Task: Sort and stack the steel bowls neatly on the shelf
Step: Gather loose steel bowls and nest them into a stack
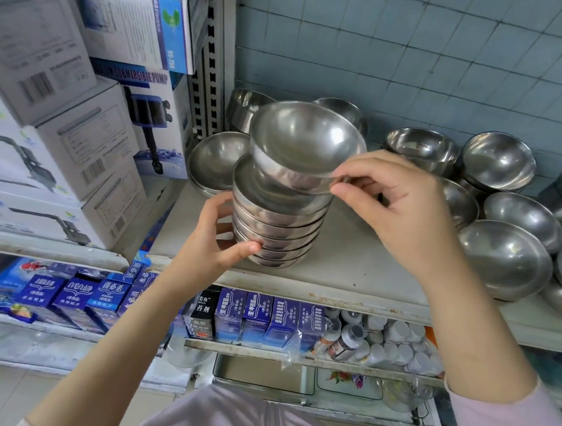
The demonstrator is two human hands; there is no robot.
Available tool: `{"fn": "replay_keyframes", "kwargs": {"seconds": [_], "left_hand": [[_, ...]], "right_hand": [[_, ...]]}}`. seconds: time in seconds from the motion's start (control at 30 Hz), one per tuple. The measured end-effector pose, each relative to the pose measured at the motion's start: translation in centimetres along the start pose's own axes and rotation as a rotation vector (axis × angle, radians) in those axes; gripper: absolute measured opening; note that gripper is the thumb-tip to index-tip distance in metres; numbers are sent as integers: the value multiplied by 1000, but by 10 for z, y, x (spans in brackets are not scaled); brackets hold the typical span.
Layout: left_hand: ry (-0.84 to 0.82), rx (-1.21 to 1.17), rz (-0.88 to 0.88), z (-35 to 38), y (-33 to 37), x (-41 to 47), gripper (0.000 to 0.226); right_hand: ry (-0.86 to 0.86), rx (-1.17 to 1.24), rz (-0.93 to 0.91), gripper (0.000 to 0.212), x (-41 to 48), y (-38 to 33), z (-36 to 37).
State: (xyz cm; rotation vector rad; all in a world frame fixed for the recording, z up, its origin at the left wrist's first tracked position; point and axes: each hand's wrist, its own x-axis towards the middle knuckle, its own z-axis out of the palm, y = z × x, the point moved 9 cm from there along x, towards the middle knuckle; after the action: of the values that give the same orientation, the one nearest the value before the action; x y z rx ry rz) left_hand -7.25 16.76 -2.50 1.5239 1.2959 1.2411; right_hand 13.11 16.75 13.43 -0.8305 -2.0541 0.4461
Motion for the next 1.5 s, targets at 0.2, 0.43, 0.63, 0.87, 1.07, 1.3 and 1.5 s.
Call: {"fn": "replay_keyframes", "kwargs": {"seconds": [0.2, 0.43, 0.63, 0.87, 1.07, 1.3, 1.5], "left_hand": [[-10, 10, -19, -2, -5, 0, 85], [-25, 18, -30, -2, -4, 0, 82], [-82, 37, -45, 0, -7, -2, 96], [-54, 204, -70, 0, -5, 2, 106], [-23, 105, -71, 25, -3, 12, 104], [42, 112, -39, 66, 2, 33, 96], [91, 107, -57, 90, -2, 53, 97]], "right_hand": [[-45, -32, 6, 7, -8, 3, 25], [-21, -112, 19, 10, -13, 2, 29], [-16, -44, 93, 25, -16, 10, 30], [205, 113, 316, 44, -47, 34, 1], [416, -26, 576, 33, -85, 73, -43], [328, -133, 675, 35, -96, 105, -62], [163, -160, 688, 40, -92, 127, -68]]}}
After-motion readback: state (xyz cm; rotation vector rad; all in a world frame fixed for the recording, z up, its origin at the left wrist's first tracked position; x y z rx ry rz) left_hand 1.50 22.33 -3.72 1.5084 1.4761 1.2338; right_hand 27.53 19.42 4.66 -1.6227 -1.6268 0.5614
